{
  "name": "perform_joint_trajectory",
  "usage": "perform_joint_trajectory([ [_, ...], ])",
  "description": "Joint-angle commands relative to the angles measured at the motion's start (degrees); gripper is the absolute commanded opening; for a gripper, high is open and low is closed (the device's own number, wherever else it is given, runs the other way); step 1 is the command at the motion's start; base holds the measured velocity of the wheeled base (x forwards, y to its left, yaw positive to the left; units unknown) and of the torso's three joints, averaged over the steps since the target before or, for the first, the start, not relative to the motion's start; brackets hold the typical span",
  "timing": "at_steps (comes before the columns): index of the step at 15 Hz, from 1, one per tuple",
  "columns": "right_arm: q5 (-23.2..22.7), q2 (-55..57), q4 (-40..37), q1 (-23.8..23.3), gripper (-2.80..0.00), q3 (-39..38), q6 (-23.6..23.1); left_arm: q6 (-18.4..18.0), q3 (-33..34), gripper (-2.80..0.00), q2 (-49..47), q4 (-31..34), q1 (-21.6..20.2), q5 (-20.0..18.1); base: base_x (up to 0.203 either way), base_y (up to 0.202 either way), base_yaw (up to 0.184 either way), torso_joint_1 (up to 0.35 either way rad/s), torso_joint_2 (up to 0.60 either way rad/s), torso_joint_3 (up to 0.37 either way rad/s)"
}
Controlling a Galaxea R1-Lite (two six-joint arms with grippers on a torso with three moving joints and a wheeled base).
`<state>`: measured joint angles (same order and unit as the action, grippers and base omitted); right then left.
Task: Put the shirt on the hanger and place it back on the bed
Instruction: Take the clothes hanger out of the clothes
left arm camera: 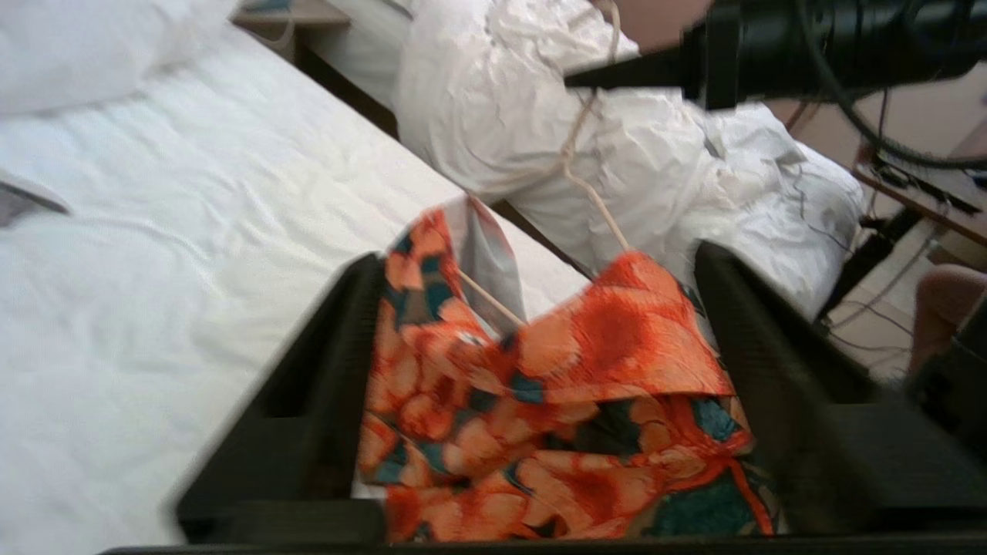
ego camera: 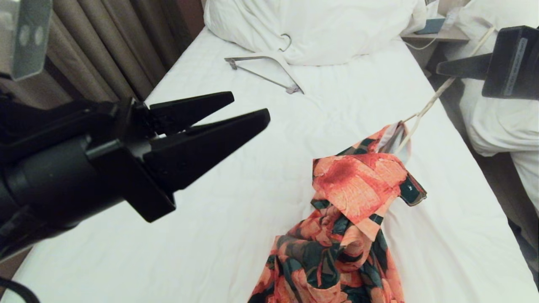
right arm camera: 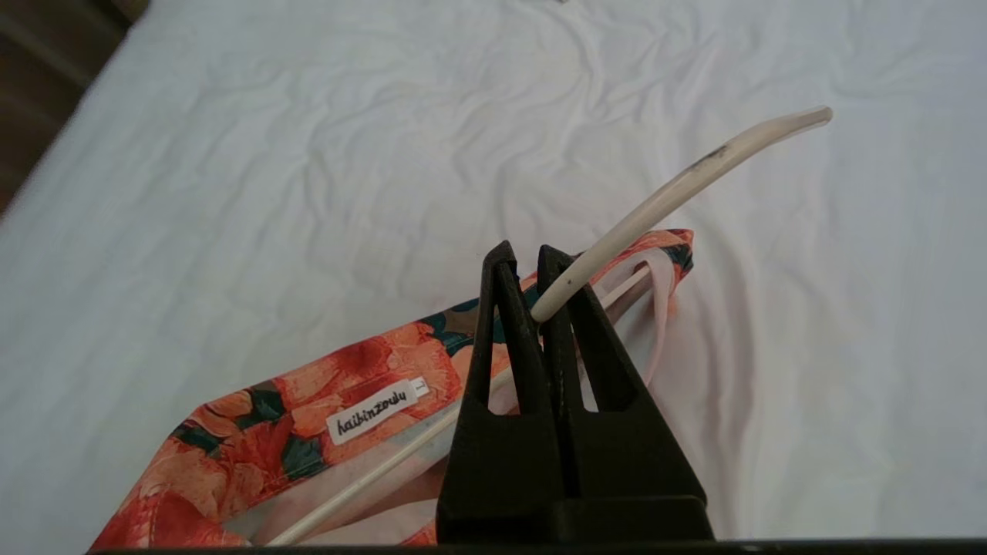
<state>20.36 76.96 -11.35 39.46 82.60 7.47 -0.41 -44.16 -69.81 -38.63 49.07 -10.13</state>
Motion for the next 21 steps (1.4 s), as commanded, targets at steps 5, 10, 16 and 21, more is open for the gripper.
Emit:
perform_joint_trajectory([
  [5, 0.4, 0.2, -0.1, -1.9, -2.80, 1.9, -5.5, 0.9, -3.3, -2.80, 1.9, 4.0, -5.1, -0.4, 0.000, 0.000, 0.000, 0.000, 0.00, 0.000],
  [10, 0.4, 2.1, -0.7, -5.6, -2.80, 6.4, -9.6, 4.3, -10.2, -2.80, 5.9, 21.5, -6.6, -1.3, 0.000, 0.000, 0.000, 0.087, -0.37, -0.275],
  [16, 0.3, 3.0, -0.1, -7.3, -2.80, 7.6, -10.5, 4.4, -10.6, -2.80, 6.1, 21.9, -6.7, -1.6, 0.000, 0.000, 0.000, 0.156, -0.51, -0.361],
  [21, 0.0, 3.6, 0.0, -7.1, -2.80, 11.0, -12.4, 4.5, -10.6, -2.80, 5.8, 21.8, -6.7, -1.6, 0.000, 0.000, 0.000, 0.200, -0.56, -0.366],
])
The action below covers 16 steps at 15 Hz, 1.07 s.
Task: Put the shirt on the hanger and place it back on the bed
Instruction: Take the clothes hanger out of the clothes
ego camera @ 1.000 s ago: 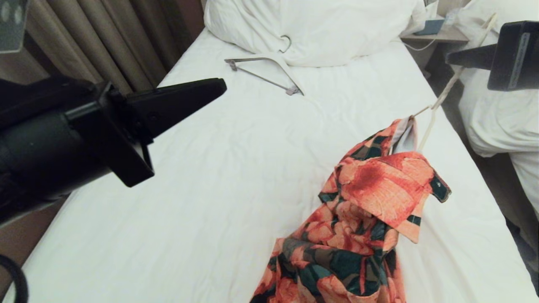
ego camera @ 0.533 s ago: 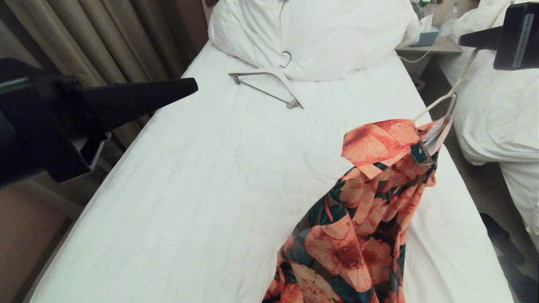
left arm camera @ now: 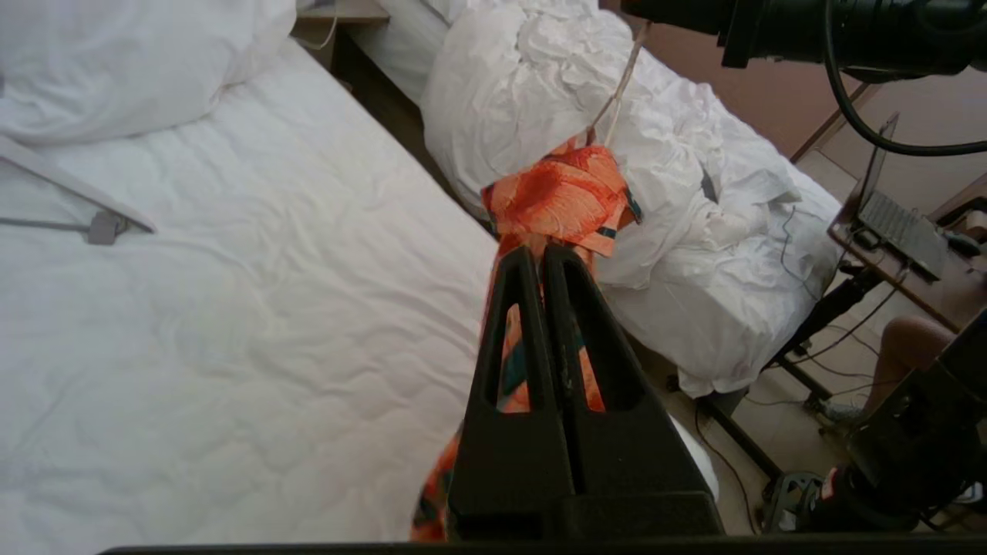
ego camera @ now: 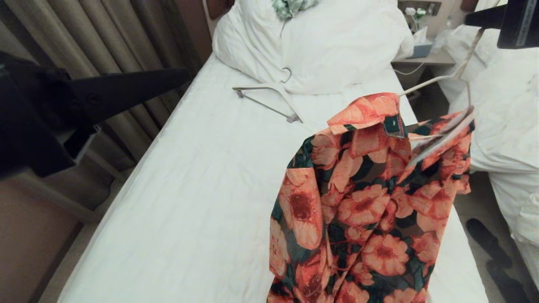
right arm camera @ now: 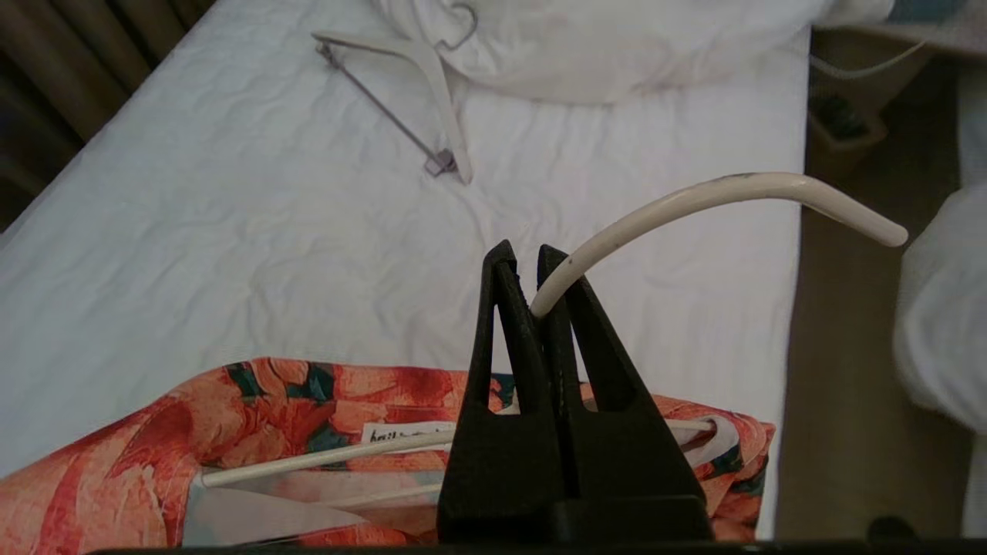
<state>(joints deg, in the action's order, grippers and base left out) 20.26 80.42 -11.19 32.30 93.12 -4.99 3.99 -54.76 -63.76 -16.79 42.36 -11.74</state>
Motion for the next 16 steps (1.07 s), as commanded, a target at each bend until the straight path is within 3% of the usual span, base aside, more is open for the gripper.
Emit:
perform_joint_trajectory([
  [1, 0.0, 0.2, 0.1, 0.2, -2.80, 0.7, -1.1, 0.1, 0.0, -2.80, -0.3, -0.1, 0.0, 0.0, 0.000, 0.000, 0.000, 0.237, -0.60, -0.366],
  [7, 0.0, 3.4, 7.7, 1.4, -2.80, 0.7, -6.1, 0.1, 0.2, -2.80, -0.8, 0.1, 0.3, -1.1, 0.000, 0.000, 0.000, 0.207, -0.50, -0.302],
  [12, -0.1, 4.1, 13.9, 1.4, -2.80, 1.1, -7.9, 0.1, 0.1, -2.80, -1.7, 0.0, 0.0, -1.1, 0.000, 0.000, 0.000, 0.146, -0.35, -0.202],
  [16, -0.7, 4.8, 14.5, 1.3, -2.80, 2.7, -8.3, 0.1, 0.2, -2.80, -2.5, 0.0, 0.0, -1.1, 0.000, 0.000, 0.000, 0.149, -0.34, -0.188],
])
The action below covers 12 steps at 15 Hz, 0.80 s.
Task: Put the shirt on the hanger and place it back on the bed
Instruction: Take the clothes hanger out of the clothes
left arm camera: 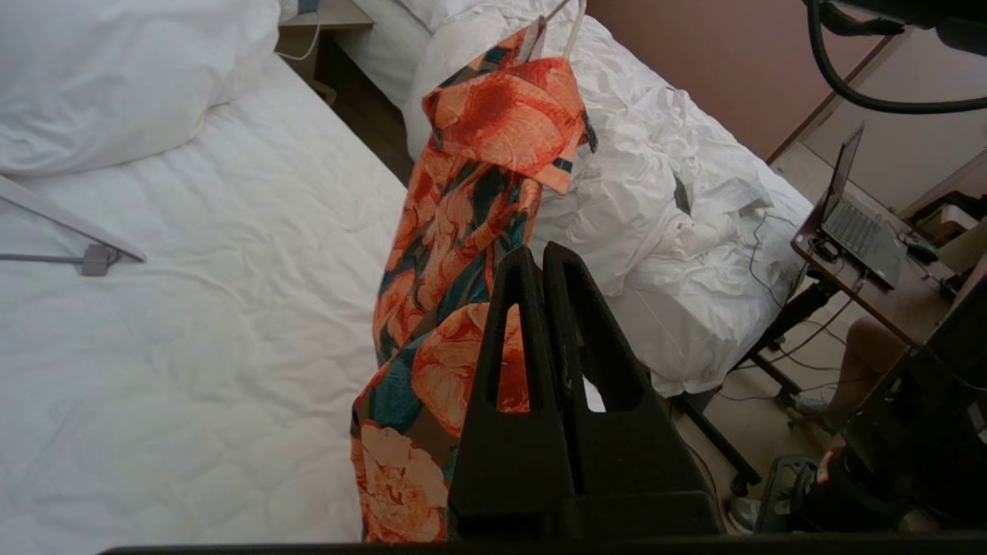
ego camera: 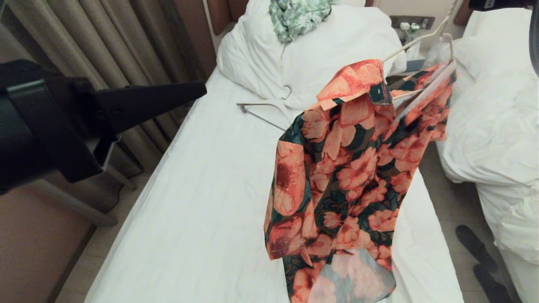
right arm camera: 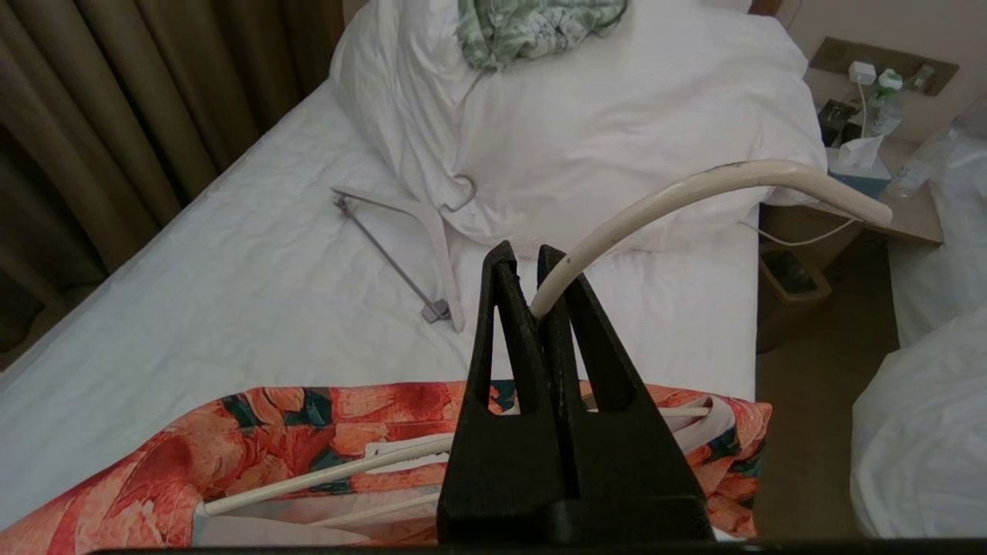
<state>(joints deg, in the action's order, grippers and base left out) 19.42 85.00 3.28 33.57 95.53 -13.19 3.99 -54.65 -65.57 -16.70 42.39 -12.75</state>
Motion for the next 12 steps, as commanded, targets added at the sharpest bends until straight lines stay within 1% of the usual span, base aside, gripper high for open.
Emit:
perform_joint_trajectory([
  [1, 0.1, 0.4, 0.0, 0.0, -2.80, 0.7, -0.1, 0.1, 0.1, -2.80, -0.8, -0.2, 0.0, -0.1, 0.000, 0.000, 0.000, 0.144, -0.31, -0.188],
  [5, 0.1, 1.8, -0.3, -0.1, -2.80, 4.3, -1.6, 0.1, 0.0, -2.80, -0.4, -0.4, -0.2, 0.1, 0.000, 0.000, 0.000, 0.143, -0.32, -0.184],
  [7, 0.2, 2.6, -0.8, -0.4, -2.80, 6.2, -2.1, 0.1, -0.2, -2.80, -0.1, -0.5, -2.1, -0.1, 0.000, 0.000, 0.000, 0.145, -0.31, -0.169],
  [9, 0.2, 3.1, -1.9, -0.6, -2.80, 8.0, -2.6, 0.3, -0.9, -2.80, 0.3, -0.5, -4.8, -0.3, 0.000, 0.000, 0.000, 0.117, -0.24, -0.136],
  [11, 0.2, 3.7, -3.3, -0.6, -2.80, 10.1, -2.8, 1.9, -1.1, -2.80, 0.8, -0.5, -5.6, -2.0, 0.000, 0.000, 0.000, 0.087, -0.19, -0.102],
  [12, 0.2, 3.9, -3.6, -0.6, -2.80, 10.3, -2.8, 2.0, -1.1, -2.80, 0.9, -0.4, -5.6, -2.1, 0.000, 0.000, 0.000, 0.095, -0.21, -0.100],
])
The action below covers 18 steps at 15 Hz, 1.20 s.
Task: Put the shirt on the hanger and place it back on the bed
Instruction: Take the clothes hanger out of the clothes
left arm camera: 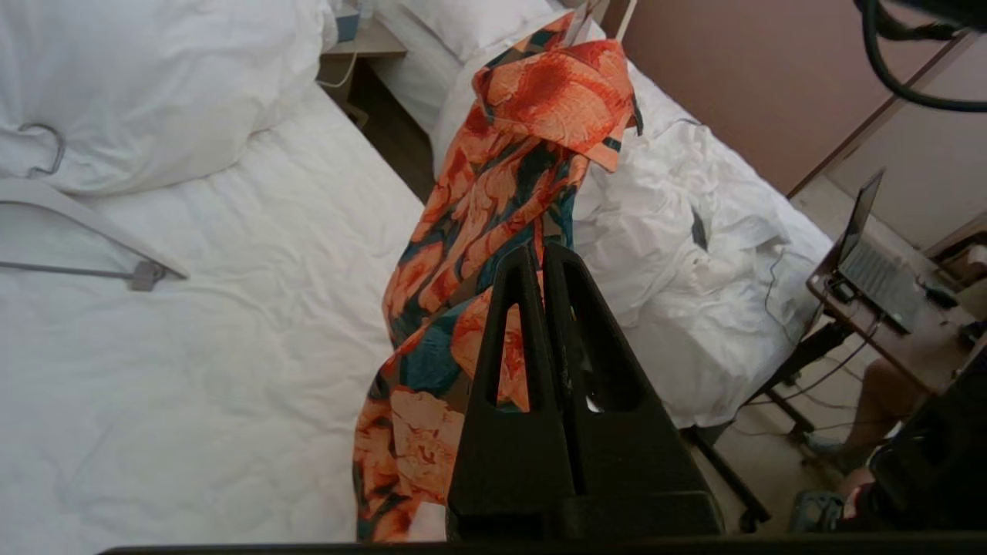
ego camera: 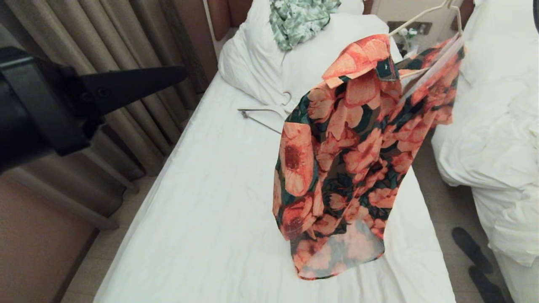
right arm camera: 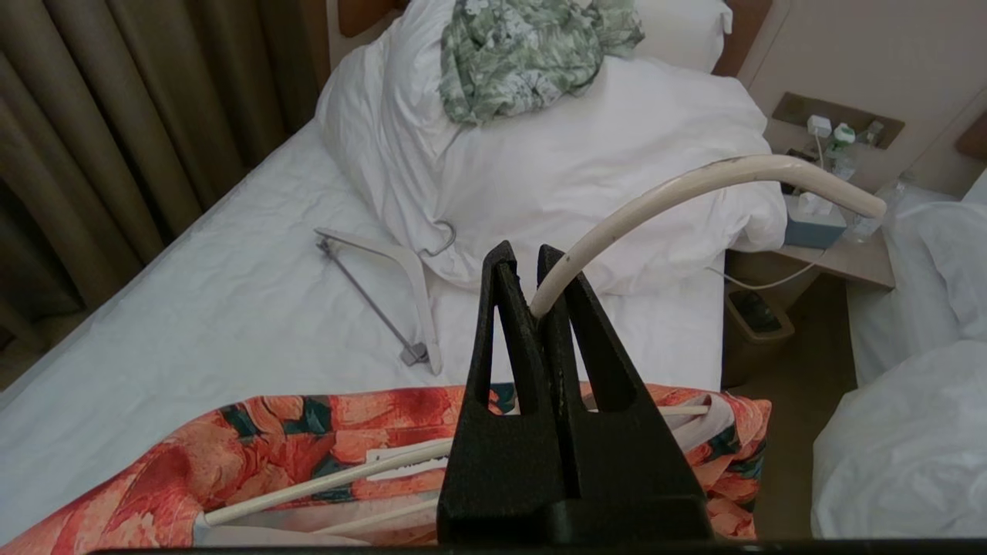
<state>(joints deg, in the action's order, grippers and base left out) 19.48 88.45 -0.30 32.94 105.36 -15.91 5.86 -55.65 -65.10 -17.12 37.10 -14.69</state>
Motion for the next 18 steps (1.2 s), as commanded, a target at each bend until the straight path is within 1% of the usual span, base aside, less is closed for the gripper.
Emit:
perform_joint_trajectory([
  [1, 0.0, 0.5, 0.0, 0.1, -2.80, 0.4, -0.1, 0.1, -0.1, -2.80, 0.3, 0.0, -0.4, -0.2, 0.000, 0.000, 0.000, 0.076, -0.18, -0.096],
  [2, -0.3, 0.3, 0.3, 0.4, -2.80, -0.1, 0.0, 0.1, -0.1, -2.80, 0.3, 0.0, -0.4, -0.2, 0.000, 0.000, 0.000, 0.068, -0.18, -0.088],
  [4, -3.6, 0.2, 3.2, 0.3, -2.80, -0.4, 0.6, 0.1, -0.1, -2.80, 0.2, 0.0, -0.4, -0.2, 0.000, 0.000, 0.000, 0.000, 0.00, 0.000],
  [5, -4.8, 0.5, 4.5, -1.2, -2.80, -0.1, 0.5, 0.1, -0.1, -2.80, 0.3, 0.0, -0.4, -0.2, 0.000, 0.000, 0.000, 0.000, 0.00, 0.000],
  [6, -4.1, 0.9, 2.2, -2.5, -2.80, 0.5, -0.7, 0.1, -0.1, -2.80, 0.3, 0.1, -0.4, -0.2, 0.000, 0.000, 0.000, 0.000, 0.00, 0.000],
  [8, -0.1, 2.1, -3.7, -2.9, -2.80, 3.6, -0.8, 0.1, -0.2, -2.80, 0.1, 0.2, -0.4, -0.3, 0.000, 0.000, 0.000, 0.000, 0.00, 0.000],
  [9, 1.0, 3.6, -4.7, -3.3, -2.80, 5.9, -0.2, 0.1, -0.2, -2.80, -0.1, 0.3, -0.2, -0.3, 0.000, 0.000, 0.000, 0.000, 0.00, 0.000],
  [10, 3.1, 5.4, -4.8, -4.0, -2.80, 7.6, 0.1, 0.1, -0.2, -2.80, -0.6, 0.5, -0.1, -0.2, 0.000, 0.000, 0.000, 0.000, 0.00, 0.000],
  [13, 10.1, 7.0, -3.8, -4.0, -2.80, 8.1, -0.6, -0.9, 0.3, -2.80, -4.0, 0.3, -0.1, 0.6, 0.000, 0.000, 0.000, 0.000, 0.00, 0.000],
  [14, 11.6, 7.3, -3.2, -3.8, -2.80, 8.1, -1.0, -0.9, 0.3, -2.80, -5.4, 0.2, 0.0, 0.6, 0.000, 0.000, 0.000, 0.000, 0.00, 0.000],
  [15, 11.7, 7.4, -2.4, -3.6, -2.80, 8.1, -1.2, -0.9, 0.3, -2.80, -7.3, 0.0, 0.7, 0.8, 0.000, 0.000, 0.000, 0.000, 0.00, 0.000],
  [16, 11.7, 7.4, -2.3, -2.7, -2.80, 8.1, -1.4, -0.9, 0.3, -2.80, -8.7, -0.1, 2.5, 1.4, 0.000, 0.000, 0.000, 0.000, 0.00, 0.000],
  [17, 11.8, 7.5, -2.2, -2.0, -2.80, 8.1, -1.5, -0.8, 0.6, -2.80, -10.6, -0.5, 4.7, 2.9, 0.000, 0.000, 0.000, 0.000, 0.00, 0.000],
  [18, 11.7, 7.6, -2.2, -1.7, -2.80, 8.0, -1.5, -0.8, 1.2, -2.80, -12.7, -2.7, 6.5, 4.9, 0.000, 0.000, 0.000, 0.000, 0.00, 0.000],
])
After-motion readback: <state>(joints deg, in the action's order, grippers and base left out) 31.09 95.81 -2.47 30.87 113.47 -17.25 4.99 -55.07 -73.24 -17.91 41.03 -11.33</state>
